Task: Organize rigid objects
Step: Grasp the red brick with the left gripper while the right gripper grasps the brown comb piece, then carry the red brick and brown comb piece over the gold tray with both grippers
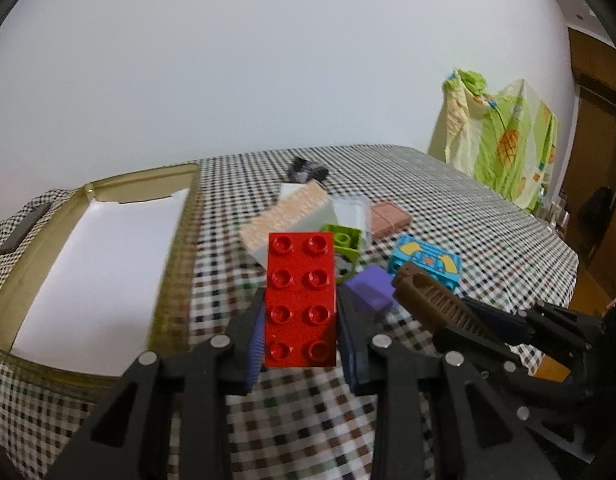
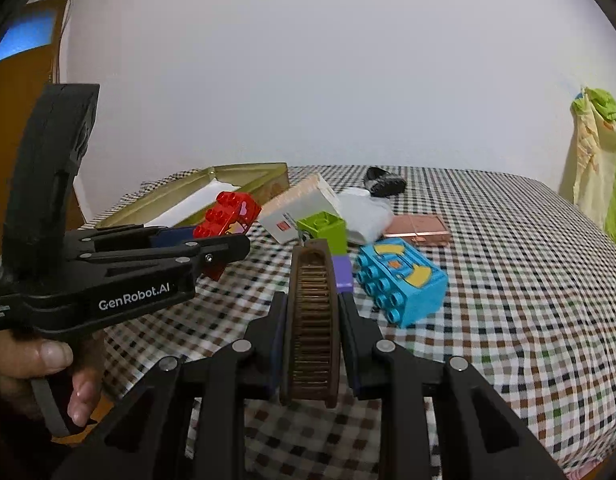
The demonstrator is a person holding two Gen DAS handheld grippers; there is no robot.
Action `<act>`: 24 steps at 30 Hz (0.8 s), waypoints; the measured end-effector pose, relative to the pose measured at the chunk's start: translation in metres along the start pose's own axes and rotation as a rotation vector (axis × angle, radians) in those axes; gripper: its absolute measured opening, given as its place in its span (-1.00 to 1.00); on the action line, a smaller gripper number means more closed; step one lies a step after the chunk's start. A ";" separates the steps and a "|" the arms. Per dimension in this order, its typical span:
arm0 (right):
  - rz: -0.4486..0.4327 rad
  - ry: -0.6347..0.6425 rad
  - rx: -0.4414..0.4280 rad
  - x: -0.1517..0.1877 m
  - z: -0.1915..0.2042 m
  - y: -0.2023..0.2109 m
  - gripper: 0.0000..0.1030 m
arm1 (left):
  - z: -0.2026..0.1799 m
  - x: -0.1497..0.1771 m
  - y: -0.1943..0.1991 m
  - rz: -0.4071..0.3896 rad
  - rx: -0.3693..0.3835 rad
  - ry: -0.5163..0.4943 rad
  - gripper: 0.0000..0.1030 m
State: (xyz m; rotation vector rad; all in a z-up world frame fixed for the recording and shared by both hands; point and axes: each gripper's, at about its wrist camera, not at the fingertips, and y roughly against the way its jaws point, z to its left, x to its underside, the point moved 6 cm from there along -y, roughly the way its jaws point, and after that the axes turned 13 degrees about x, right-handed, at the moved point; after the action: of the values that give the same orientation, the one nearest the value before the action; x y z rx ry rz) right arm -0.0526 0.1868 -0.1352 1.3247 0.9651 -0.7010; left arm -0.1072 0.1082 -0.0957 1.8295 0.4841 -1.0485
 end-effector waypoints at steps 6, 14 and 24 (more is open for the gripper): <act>-0.028 0.029 -0.025 -0.012 0.013 0.001 -0.47 | 0.013 -0.006 0.015 -0.040 -0.029 0.008 -0.41; -0.050 0.059 -0.079 -0.030 0.035 0.000 -0.47 | 0.034 -0.015 0.033 -0.084 -0.069 0.032 -0.41; -0.074 0.086 -0.110 -0.041 0.057 -0.005 -0.47 | 0.059 -0.014 0.043 -0.112 -0.105 0.070 -0.41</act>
State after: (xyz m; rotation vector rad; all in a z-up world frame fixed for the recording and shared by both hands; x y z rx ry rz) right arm -0.0658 0.1260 -0.1024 1.2358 1.1115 -0.6413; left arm -0.1116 0.0378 -0.0725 1.7673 0.6782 -1.0166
